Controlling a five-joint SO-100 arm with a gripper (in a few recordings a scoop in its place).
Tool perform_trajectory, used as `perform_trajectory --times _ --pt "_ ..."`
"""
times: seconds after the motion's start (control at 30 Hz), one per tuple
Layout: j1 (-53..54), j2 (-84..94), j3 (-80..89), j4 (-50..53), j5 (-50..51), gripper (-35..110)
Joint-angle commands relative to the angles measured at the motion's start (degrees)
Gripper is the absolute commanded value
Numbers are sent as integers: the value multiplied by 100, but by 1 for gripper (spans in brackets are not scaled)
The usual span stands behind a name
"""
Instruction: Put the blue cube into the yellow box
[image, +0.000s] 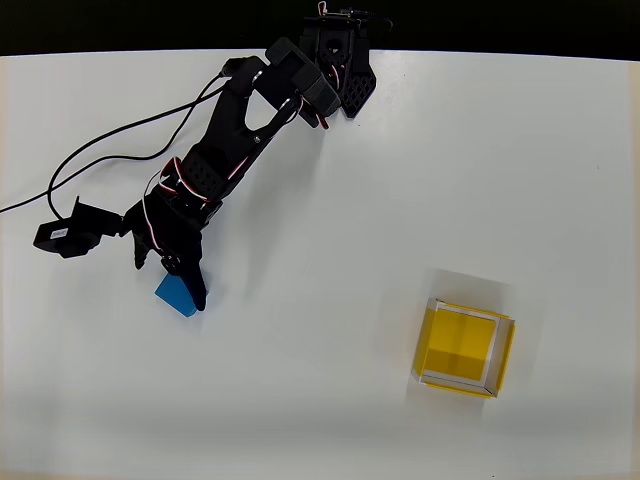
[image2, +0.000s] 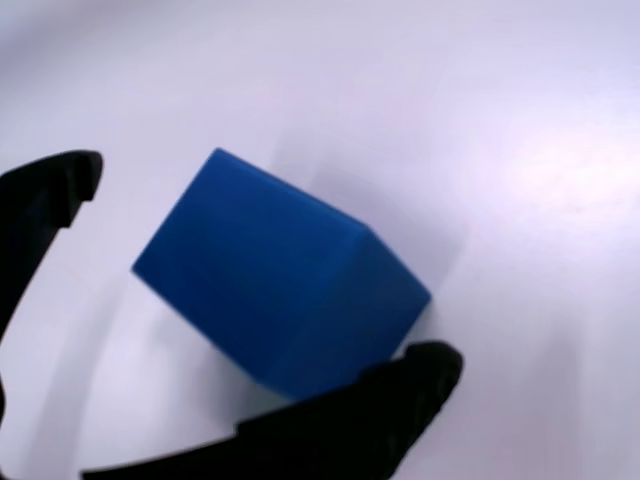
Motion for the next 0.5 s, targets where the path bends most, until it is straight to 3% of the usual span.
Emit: perform_trajectory --times 0.0,0.47 --pt "-44 62 -879 -44 44 62" --pt "-316 -431 -1230 246 308 61"
